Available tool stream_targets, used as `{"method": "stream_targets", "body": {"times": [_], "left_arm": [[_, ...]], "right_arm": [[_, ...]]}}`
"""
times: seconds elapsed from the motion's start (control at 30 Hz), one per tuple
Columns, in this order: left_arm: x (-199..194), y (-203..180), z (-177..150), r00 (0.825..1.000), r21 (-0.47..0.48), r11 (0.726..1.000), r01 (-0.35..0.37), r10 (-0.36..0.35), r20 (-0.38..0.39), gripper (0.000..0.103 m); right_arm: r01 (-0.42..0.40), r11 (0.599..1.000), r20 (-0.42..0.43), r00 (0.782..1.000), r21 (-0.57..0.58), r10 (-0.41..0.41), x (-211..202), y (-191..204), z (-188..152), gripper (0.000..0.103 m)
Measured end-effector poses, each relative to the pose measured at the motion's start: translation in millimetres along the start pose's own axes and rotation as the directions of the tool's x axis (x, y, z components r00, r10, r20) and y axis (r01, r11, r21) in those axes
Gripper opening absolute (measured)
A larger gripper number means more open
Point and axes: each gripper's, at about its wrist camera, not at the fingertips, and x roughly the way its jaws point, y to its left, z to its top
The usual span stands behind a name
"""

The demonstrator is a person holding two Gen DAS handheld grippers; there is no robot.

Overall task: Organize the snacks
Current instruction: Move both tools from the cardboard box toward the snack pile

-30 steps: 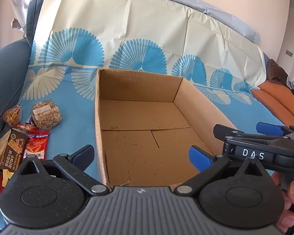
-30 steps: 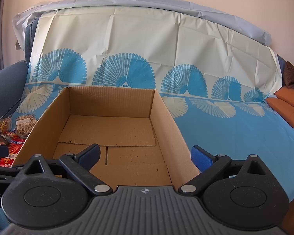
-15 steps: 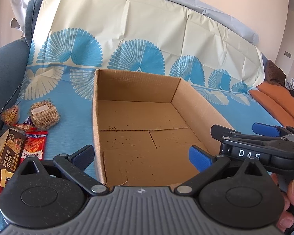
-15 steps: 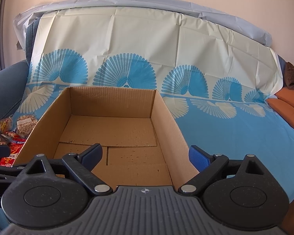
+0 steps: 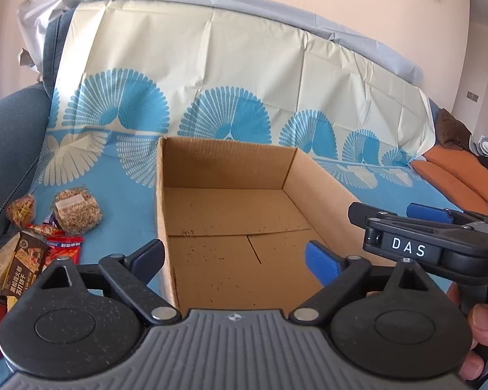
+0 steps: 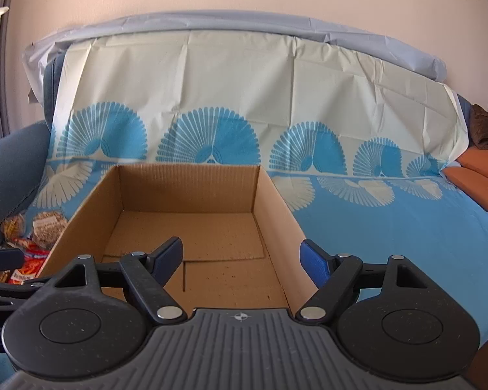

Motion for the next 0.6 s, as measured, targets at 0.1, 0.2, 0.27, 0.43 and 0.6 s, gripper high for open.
{"method": "stream_targets", "body": {"times": [0.1, 0.2, 0.27, 0.43, 0.6], "left_arm": [[-7.0, 6.5, 3.0, 1.0, -0.019, 1.0, 0.014, -0.013, 0.024, 0.084], [-17.2, 20.6, 8.4, 0.998, -0.053, 0.998, 0.043, -0.04, 0.055, 0.084], [-25.5, 31.7, 12.8, 0.993, -0.07, 0.995, 0.076, -0.069, 0.094, 0.082], [-43.3, 53.4, 27.8, 0.991, -0.001, 0.996, 0.092, -0.092, 0.096, 0.062], [-65.2, 88.1, 43.7, 0.986, 0.095, 0.991, 0.098, -0.11, 0.125, 0.05]], "right_arm": [[-0.013, 1.0, 0.032, 0.999, -0.009, 0.013, -4.2, 7.1, 1.3, 0.079], [-0.028, 0.999, 0.054, 0.998, -0.027, 0.029, -7.6, 17.2, 3.6, 0.076], [-0.055, 0.998, 0.052, 0.997, -0.036, 0.057, -9.0, 24.2, 5.3, 0.066], [-0.118, 0.992, 0.074, 0.99, -0.043, 0.121, -14.1, 46.6, 12.0, 0.057], [-0.178, 0.983, 0.093, 0.979, -0.051, 0.182, -19.2, 71.6, 15.2, 0.053]]}}
